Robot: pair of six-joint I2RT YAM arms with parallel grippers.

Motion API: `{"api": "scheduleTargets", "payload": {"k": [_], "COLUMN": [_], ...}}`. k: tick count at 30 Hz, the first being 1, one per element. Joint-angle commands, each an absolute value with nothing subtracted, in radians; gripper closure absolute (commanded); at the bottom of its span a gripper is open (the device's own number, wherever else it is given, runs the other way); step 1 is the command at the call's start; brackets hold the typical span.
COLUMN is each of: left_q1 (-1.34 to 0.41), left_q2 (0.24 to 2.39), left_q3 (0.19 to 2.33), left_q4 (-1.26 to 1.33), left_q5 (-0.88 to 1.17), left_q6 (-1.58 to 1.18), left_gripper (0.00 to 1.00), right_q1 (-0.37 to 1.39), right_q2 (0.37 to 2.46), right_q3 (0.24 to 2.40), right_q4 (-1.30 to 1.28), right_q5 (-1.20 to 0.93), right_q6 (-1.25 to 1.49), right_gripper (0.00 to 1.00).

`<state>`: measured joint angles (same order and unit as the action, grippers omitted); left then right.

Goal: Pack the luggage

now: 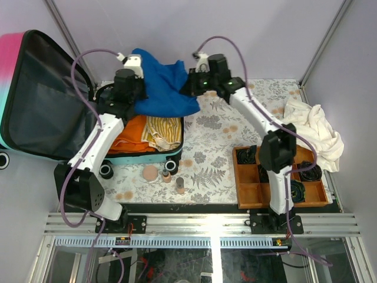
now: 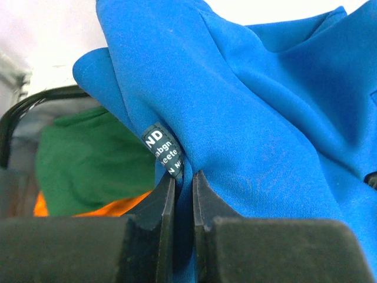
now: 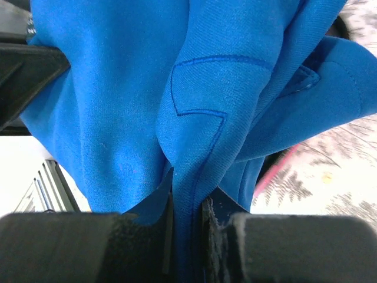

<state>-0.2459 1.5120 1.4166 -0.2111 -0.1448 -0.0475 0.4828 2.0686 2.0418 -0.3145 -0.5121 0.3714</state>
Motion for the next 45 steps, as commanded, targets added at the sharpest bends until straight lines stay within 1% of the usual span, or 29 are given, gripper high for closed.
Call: {"api": "scheduleTargets", "payload": {"k": [1,6,11,16,20,24,28,29,31,32,37,42,43,44,45], "left_q1": [-0.143,0.012,0.143,0.268,0.335,0.378,0.398,0.397,0.398,0.397,0.399,0.398,0.399,0.398,0.398], "left_q2": [1.428,1.369,1.335,1.373,1.419,1.482,1.558,1.578,1.6,1.604,1.581,1.525,1.516,1.508,1.502], "left_q3": [1.363,1.248,1.16,1.115,1.095,1.096,1.136,1.145,1.155,1.154,1.127,1.11,1.107,1.105,1.106], "left_q4": [-0.138,-0.151,-0.129,-0.137,-0.161,-0.177,-0.243,-0.262,-0.285,-0.287,-0.308,-0.366,-0.374,-0.374,-0.372], "left_q5": [-0.062,0.037,0.084,0.161,0.231,0.231,0.273,0.279,0.279,0.271,0.258,0.238,0.233,0.226,0.225], "left_q6": [-0.024,-0.015,0.035,0.098,0.145,0.183,0.217,0.223,0.232,0.235,0.246,0.263,0.268,0.273,0.281], "left_gripper": [1.0,1.0,1.0,1.0,1.0,1.0,0.99,0.99,1.0,1.0,1.0,1.0,0.99,0.94,0.84], "right_q1": [0.618,0.73,0.796,0.863,0.891,0.902,0.897,0.892,0.879,0.872,0.862,0.861,0.861,0.861,0.86], "right_q2": [2.134,2.231,2.321,2.415,2.459,2.478,2.453,2.433,2.392,2.372,2.27,2.226,2.218,2.213,2.213], "right_q3": [2.174,2.244,2.262,2.29,2.285,2.26,2.212,2.178,2.119,2.095,1.937,1.891,1.877,1.868,1.872], "right_q4": [-0.162,-0.111,-0.056,-0.035,-0.029,-0.017,-0.027,-0.013,0.009,0.009,0.055,0.03,0.036,0.041,0.035], "right_q5": [-0.496,-0.463,-0.456,-0.426,-0.427,-0.44,-0.402,-0.394,-0.39,-0.391,-0.439,-0.46,-0.458,-0.459,-0.453], "right_q6": [0.421,0.416,0.436,0.406,0.418,0.428,0.394,0.393,0.398,0.405,0.42,0.426,0.426,0.422,0.412], "right_gripper": [1.0,1.0,1.0,1.0,1.0,1.0,0.92,0.92,0.99,1.0,1.0,1.0,1.0,0.92,0.78]}}
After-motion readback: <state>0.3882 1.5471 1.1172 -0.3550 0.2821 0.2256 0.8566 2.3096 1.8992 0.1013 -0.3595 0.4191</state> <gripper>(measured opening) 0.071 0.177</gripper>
